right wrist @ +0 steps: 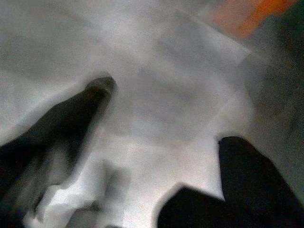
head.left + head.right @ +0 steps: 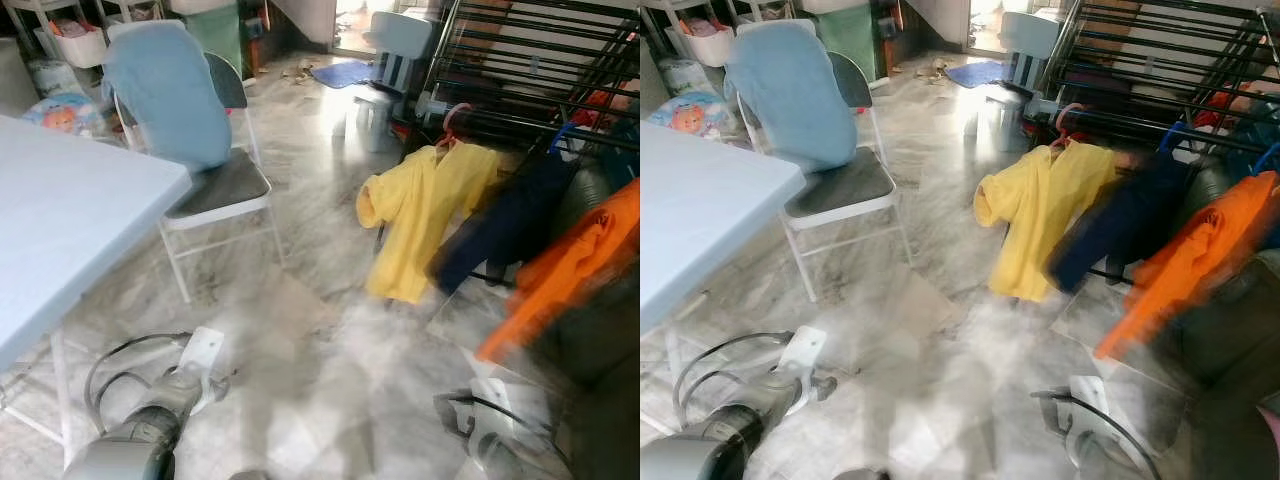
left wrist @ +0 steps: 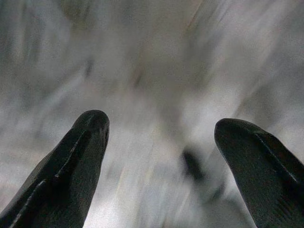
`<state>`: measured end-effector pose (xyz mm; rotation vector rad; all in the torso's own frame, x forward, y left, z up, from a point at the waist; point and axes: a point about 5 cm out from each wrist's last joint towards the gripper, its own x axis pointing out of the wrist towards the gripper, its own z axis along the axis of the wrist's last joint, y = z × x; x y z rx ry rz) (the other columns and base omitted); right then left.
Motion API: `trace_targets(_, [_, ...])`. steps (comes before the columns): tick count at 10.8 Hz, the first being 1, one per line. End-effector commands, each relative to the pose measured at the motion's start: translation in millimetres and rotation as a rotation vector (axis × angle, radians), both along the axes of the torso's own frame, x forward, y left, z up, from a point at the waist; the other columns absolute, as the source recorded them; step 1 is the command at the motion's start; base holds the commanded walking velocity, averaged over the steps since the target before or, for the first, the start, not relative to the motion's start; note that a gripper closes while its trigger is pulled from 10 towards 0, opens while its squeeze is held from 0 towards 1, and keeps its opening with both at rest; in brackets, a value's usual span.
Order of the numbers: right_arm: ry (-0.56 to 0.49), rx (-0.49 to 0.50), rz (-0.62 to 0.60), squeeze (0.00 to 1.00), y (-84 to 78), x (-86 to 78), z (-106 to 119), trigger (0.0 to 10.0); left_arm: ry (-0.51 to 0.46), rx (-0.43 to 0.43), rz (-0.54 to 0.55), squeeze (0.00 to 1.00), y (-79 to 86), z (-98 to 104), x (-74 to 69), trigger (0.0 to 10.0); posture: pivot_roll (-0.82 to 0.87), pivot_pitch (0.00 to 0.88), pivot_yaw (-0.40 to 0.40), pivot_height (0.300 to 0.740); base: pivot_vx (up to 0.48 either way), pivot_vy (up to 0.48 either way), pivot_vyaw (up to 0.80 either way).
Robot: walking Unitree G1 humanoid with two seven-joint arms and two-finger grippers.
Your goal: Hang hanger
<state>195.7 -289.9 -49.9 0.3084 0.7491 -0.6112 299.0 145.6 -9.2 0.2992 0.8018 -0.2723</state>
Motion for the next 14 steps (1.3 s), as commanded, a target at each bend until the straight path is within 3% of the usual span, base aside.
trace_targets(1, [-0.011, -0.014, -0.123, 0.00, -7.3, -14.4, -3.5, 10.0, -0.063, 0.013, -0.060, 0.00, -10.0, 10.3, 10.1, 10.0, -0.01, 0.000, -0.037, 0.740, 0.000, 0.000, 0.00])
trace_targets(3, [0.050, -0.033, -0.041, 0.00, 7.7, -26.2, -15.1, 10.0, -0.054, 0.002, -0.057, 0.00, -15.3, 6.6, 6.4, 10.0, -0.04, 0.000, -0.019, 0.740, 0.000, 0.000, 0.00])
trace_targets(5, [0.034, -0.089, -0.031, 0.00, 0.9, -22.8, -9.8, 10.0, -0.093, 0.018, -0.063, 0.00, -16.0, 10.2, 10.0, 10.0, -0.04, 0.000, -0.020, 0.740, 0.000, 0.000, 0.00])
trace_targets(6, [-0.020, -0.185, 0.043, 0.00, -13.7, -6.9, 6.5, 10.0, -0.206, 0.051, -0.008, 0.00, -12.2, 28.5, 26.9, 10.0, -0.03, 0.000, -0.022, 0.740, 0.000, 0.000, 0.00])
trace_targets(8, [-0.239, -0.347, 0.252, 0.00, -35.7, 56.9, 68.4, 10.0, -0.483, 0.023, -0.106, 0.00, -36.4, 94.2, 70.4, 10.0, -0.02, 0.000, -0.032, 0.740, 0.000, 0.000, 0.00])
trace_targets(9, [-0.363, -0.388, 0.373, 0.00, -34.4, 86.1, 101.1, 10.0, -0.597, 0.012, -0.165, 0.00, -49.9, 127.1, 85.5, 10.0, -0.01, 0.000, -0.039, 0.740, 0.000, 0.000, 0.00])
trace_targets(10, [-0.502, -0.428, 0.524, 0.00, -25.6, 116.1, 141.5, 10.0, -0.677, 0.016, -0.261, 0.00, -62.7, 161.8, 98.1, 10.0, 0.02, 0.000, -0.047, 0.740, 0.000, 0.000, 0.00])
trace_targets(11, [-0.537, -0.445, 0.587, 0.00, -17.3, 126.1, 153.8, 10.0, -0.656, -0.008, -0.278, 0.00, -63.5, 166.6, 100.1, 10.0, 0.03, 0.000, -0.043, 0.740, 0.000, 0.000, 0.00])
trace_targets(12, [-0.587, -0.444, 0.650, 0.00, 6.3, 135.1, 157.0, 10.0, -0.606, -0.031, -0.329, 0.00, -58.7, 164.5, 99.5, 10.0, 0.02, 0.000, -0.019, 0.740, 0.000, 0.000, 0.00])
trace_targets(13, [-0.628, -0.429, 0.733, 0.00, 37.9, 133.2, 150.1, 10.0, -0.627, -0.084, -0.311, 0.00, -50.9, 155.0, 94.8, 10.0, 0.01, 0.000, -0.001, 0.740, 0.000, 0.000, 0.00])
trace_targets(14, [-0.655, -0.421, 0.796, 0.00, 59.1, 126.0, 147.9, 10.0, -0.659, -0.107, -0.282, 0.00, -43.5, 141.9, 87.3, 10.0, 0.01, 0.000, 0.002, 0.740, 0.000, 0.000, 0.00])
